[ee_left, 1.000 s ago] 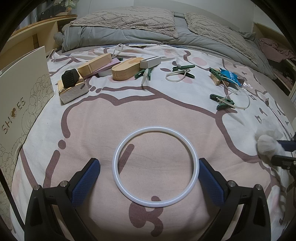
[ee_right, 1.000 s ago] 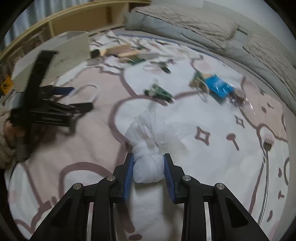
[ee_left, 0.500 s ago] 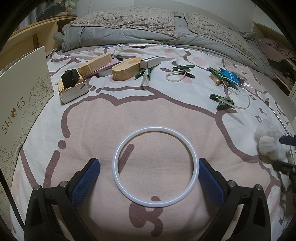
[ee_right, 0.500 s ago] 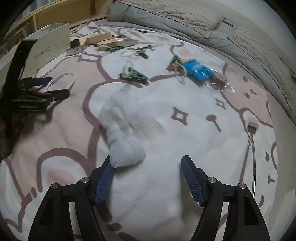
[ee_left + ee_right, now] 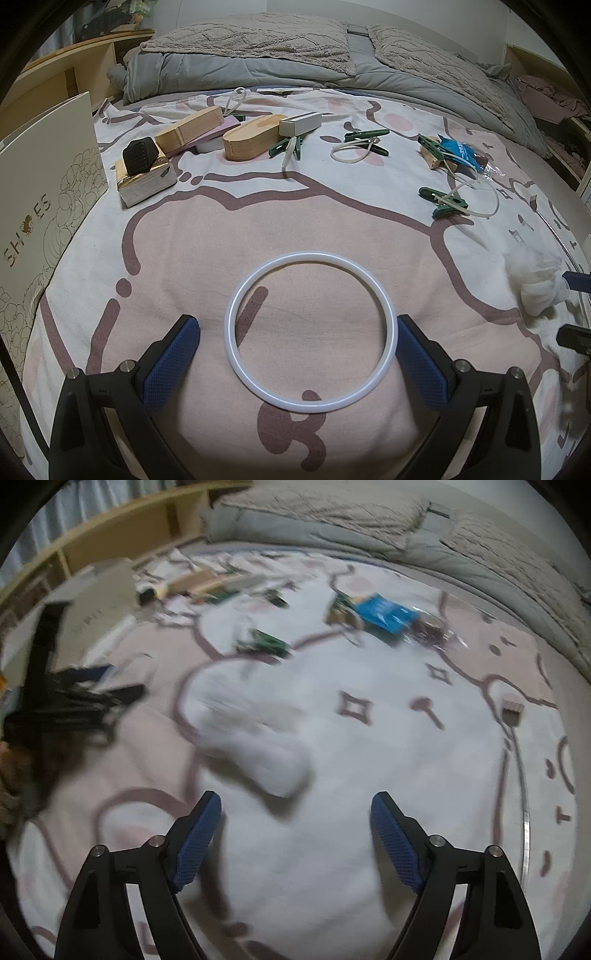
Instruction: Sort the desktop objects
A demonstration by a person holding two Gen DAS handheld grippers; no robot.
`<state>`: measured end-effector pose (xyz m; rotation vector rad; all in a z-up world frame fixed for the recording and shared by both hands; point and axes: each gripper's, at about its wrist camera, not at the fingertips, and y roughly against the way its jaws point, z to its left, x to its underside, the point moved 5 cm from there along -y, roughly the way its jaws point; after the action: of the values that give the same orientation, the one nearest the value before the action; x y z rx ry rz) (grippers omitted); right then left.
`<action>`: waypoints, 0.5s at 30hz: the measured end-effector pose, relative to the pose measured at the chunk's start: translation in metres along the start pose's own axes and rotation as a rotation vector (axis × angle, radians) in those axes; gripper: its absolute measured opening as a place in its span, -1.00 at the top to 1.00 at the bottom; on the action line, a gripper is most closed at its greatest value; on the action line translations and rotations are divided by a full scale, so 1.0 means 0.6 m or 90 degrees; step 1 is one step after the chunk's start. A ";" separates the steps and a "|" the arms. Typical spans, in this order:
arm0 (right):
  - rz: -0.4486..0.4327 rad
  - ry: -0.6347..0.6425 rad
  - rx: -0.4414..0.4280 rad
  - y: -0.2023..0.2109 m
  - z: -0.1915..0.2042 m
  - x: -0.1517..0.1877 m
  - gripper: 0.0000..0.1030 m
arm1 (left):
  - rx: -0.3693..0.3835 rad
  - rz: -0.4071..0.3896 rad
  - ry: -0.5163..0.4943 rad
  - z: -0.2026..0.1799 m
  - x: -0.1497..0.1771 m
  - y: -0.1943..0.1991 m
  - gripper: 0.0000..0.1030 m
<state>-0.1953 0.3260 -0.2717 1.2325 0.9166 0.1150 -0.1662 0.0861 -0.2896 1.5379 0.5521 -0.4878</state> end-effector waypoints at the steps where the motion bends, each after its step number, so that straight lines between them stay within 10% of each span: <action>1: -0.008 -0.008 -0.003 0.001 0.005 -0.004 -0.78 | 0.000 0.000 0.000 0.000 0.000 0.000 -1.00; 15: -0.019 -0.185 0.034 -0.038 0.029 -0.017 -0.93 | 0.000 0.000 0.001 0.000 0.000 0.000 -1.00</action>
<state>-0.1993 0.2992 -0.2849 1.2459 0.6875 -0.1107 -0.1661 0.0860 -0.2897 1.5389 0.5536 -0.4872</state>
